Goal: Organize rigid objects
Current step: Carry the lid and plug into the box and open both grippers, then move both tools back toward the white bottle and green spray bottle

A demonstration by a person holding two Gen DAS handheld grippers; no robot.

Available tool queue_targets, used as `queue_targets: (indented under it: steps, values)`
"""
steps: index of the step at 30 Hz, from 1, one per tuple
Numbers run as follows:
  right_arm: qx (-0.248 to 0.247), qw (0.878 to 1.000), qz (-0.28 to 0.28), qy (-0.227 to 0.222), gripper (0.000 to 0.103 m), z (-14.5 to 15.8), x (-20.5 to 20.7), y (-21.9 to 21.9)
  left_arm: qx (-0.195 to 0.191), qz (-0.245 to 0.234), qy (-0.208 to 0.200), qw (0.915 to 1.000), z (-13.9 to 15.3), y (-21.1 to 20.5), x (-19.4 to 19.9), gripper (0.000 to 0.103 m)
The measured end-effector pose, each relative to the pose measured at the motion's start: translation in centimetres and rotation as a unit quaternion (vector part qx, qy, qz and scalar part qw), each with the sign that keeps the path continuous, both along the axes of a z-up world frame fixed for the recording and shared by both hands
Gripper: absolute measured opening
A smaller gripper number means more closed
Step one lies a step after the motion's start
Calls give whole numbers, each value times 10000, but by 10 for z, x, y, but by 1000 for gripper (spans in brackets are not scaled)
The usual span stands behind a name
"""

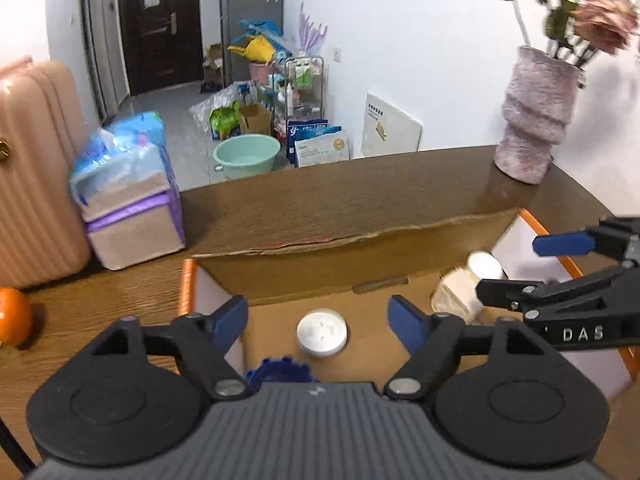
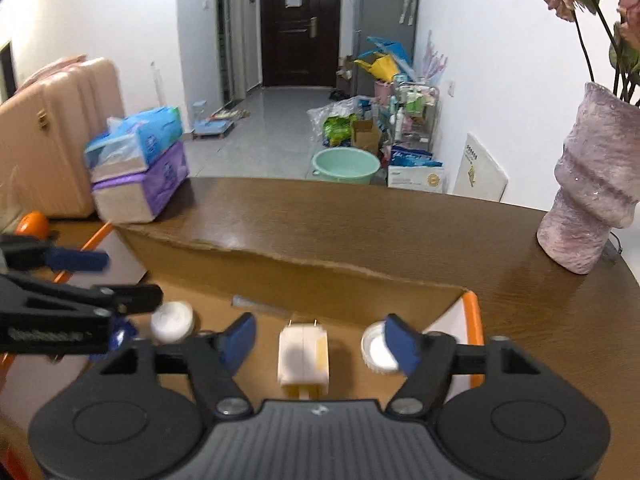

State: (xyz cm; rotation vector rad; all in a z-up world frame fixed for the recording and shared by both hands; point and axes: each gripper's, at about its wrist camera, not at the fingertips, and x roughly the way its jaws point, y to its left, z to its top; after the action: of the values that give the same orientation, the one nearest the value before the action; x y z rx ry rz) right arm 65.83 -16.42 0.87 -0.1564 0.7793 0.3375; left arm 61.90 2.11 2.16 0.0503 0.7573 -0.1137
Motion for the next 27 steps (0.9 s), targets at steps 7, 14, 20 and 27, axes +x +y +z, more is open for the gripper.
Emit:
queue_targets:
  steps: [7,14,20,27]
  values:
    - [-3,10000,32,76,82,33,-54,-14,114,300,-333,9989,47,11,-63,103]
    - [139,9996,11,-240,88,69,-122,-24,94,425,-908,9949,81,13,-137,103]
    - [206,9983,-41,-548,91,99,-175,-31,-61,497,-1192,9916,103,18,-189,103]
    - [949,9839,-16,-1517,99,116,-242,-48,-162,414,-2229,9738,114,22,-256,103]
